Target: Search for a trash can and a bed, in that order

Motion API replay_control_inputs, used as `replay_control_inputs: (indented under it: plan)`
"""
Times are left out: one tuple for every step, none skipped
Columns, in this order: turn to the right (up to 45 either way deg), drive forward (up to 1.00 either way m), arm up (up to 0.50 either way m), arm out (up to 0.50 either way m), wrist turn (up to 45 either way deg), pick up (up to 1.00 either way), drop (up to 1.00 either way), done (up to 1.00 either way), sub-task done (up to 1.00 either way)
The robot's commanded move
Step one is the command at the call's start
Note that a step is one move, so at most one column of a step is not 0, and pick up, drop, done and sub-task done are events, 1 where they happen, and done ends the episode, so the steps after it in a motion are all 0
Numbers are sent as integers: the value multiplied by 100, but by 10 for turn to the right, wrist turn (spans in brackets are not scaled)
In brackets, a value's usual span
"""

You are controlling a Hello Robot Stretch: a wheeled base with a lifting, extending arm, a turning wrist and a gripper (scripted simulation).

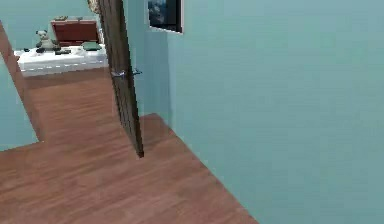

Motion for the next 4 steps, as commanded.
replay_control_inputs:
  plan:
    - [-450,0,0,0,0,0,0,0,0]
    - [-360,0,0,0,0,0,0,0,0]
    - [0,100,0,0,0,0,0,0,0]
    - [0,100,0,0,0,0,0,0,0]
